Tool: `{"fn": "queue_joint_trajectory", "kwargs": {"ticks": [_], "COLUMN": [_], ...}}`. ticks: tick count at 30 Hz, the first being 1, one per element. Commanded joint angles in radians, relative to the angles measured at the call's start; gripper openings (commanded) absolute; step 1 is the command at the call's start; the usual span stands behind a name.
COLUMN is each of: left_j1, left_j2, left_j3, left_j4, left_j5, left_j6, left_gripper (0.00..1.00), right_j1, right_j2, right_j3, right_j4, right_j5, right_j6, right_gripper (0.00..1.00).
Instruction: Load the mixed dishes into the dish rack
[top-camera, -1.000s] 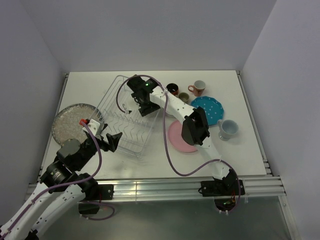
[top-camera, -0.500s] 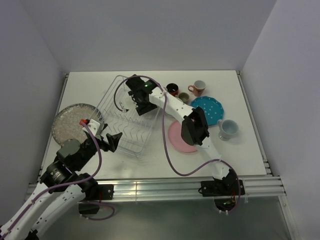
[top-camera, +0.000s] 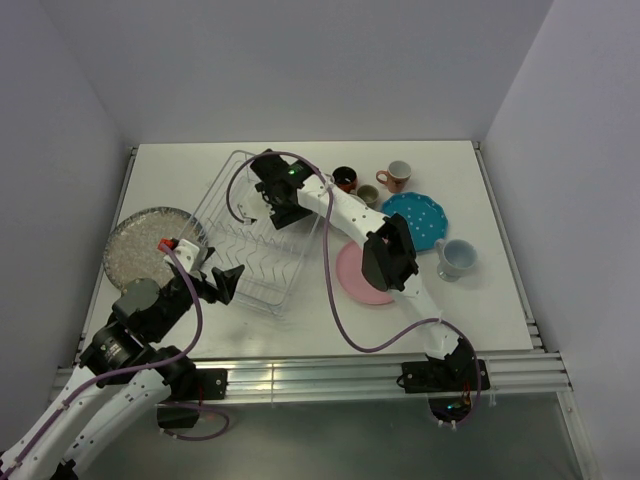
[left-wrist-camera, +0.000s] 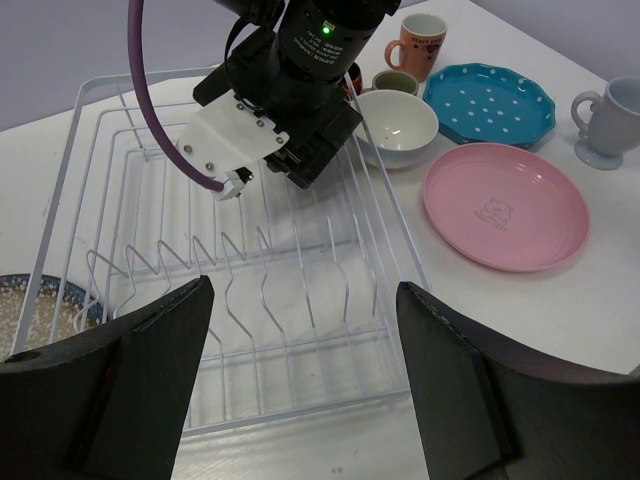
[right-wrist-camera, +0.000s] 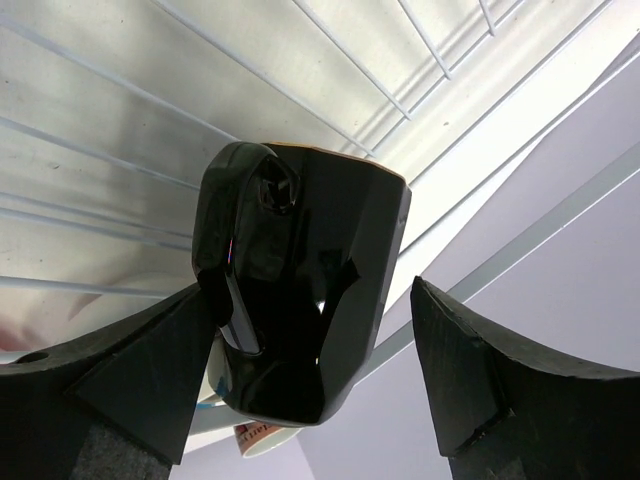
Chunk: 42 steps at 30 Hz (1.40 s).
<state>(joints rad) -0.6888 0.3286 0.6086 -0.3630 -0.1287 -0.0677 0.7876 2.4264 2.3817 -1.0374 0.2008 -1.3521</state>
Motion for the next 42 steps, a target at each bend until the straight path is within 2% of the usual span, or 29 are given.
{"fn": "queue_joint_trajectory", "kwargs": {"ticks": [1,14,31,36,37,41,42], "left_j1": [-0.002,-0.002,0.000,-0.002,-0.002,-0.002,-0.002], "left_j2": [-0.011,-0.003,0.087,0.188,0.213,0.392,0.491], "left_j3": [-0.006,-0.007,0.003,0.019,0.028,0.133,0.204], "left_j4": [0.038,0.039,0.052,0.094,0.111,0.127,0.121], "left_j5": [0.009,0.024,0.066,0.087,0.084,0.045,0.017], "left_j6": [0.011,0.011,0.008,-0.009,-0.011,-0.034,-0.034], "left_gripper": [0.81,0.81,0.80,0.80,0.79,0.78,0.78], "right_j1": [0.012,-0.001,-0.028,-0.073,-0.086,-0.189,-0.250], "right_j2": [-0.007,-0.090,-0.243,-0.303,-0.311,-0.387,-0.447], "right_j3": [0.001,-0.024,-0.095,-0.085,-0.079,-0.096,-0.130], "right_j4": [0.037,0.039,0.002,-0.015,-0.016,0.000,0.020], "right_j5": [-0.008,-0.100,-0.248,-0.386,-0.421,-0.667,-0.787], "right_j6": [-0.005,0.065,0.142,0.238,0.302,0.525,0.583], "right_gripper": [0.83,0.90,0.90,0.89,0.89,0.87,0.86]}}
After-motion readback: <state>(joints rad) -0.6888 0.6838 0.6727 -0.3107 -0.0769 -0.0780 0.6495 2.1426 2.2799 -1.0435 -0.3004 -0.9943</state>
